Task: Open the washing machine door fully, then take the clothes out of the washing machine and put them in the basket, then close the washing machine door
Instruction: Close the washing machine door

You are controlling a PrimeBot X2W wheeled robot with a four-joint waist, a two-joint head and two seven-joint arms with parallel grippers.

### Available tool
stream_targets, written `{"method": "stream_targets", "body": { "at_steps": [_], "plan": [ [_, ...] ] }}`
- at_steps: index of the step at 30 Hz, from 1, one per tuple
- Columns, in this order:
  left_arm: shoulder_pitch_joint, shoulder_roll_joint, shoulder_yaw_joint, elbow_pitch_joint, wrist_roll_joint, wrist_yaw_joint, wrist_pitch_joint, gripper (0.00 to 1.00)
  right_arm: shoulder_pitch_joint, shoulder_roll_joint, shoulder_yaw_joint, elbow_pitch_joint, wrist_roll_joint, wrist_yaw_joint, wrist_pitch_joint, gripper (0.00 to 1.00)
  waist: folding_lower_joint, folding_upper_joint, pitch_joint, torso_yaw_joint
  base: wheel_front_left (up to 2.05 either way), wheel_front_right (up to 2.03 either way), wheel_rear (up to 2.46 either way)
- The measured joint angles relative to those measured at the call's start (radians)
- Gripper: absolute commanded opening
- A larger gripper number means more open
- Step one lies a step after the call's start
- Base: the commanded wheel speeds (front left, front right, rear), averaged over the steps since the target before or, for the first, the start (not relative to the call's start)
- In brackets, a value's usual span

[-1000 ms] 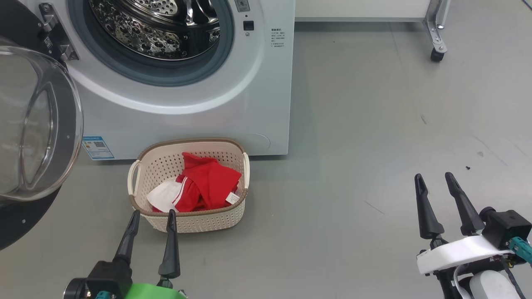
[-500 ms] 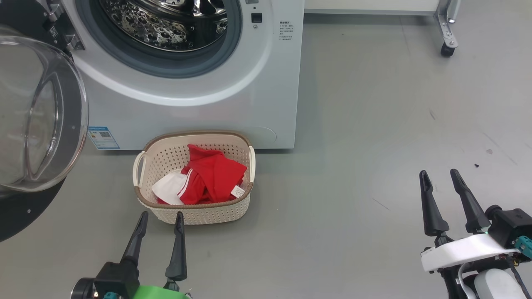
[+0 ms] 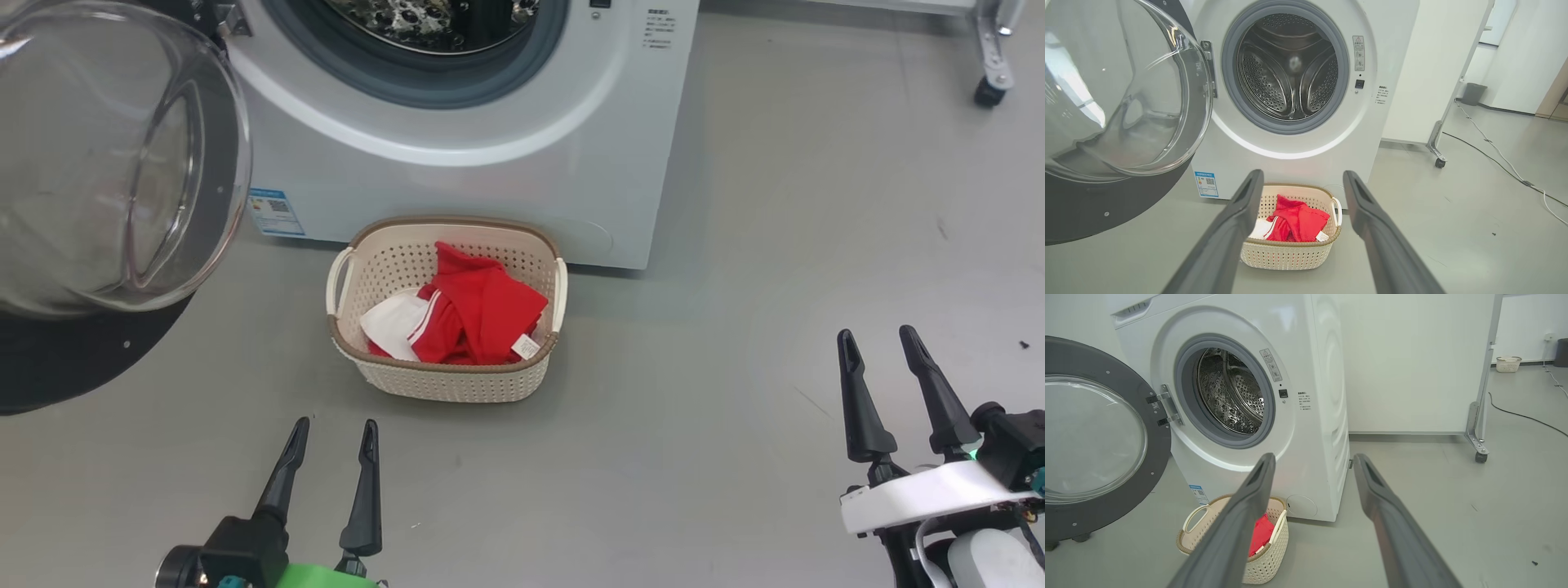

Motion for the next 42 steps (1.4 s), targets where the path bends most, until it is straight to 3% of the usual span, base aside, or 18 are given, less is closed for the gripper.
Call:
{"method": "stream_targets", "body": {
  "at_steps": [19, 24, 42],
  "plan": [
    [0.008, 0.000, 0.033, -0.006, 0.005, 0.006, 0.000, 1.00, 0.001, 0.007, 0.079, -0.010, 0.008, 0.000, 0.000, 1.00, 0.0000, 0.0000, -0.008, 0.270, 0.00, 0.00, 0.00],
    [0.052, 0.000, 0.087, -0.027, 0.005, 0.007, 0.000, 1.00, -0.001, 0.024, 0.143, -0.006, 0.008, 0.000, 0.000, 1.00, 0.0000, 0.0000, -0.028, 0.330, 0.00, 0.00, 0.00],
    [0.096, 0.002, 0.128, -0.081, 0.010, 0.015, 0.000, 1.00, -0.017, 0.027, 0.185, 0.021, 0.010, 0.000, 0.000, 1.00, 0.0000, 0.0000, -0.058, 0.368, 0.00, 0.00, 0.00]
  ]
}}
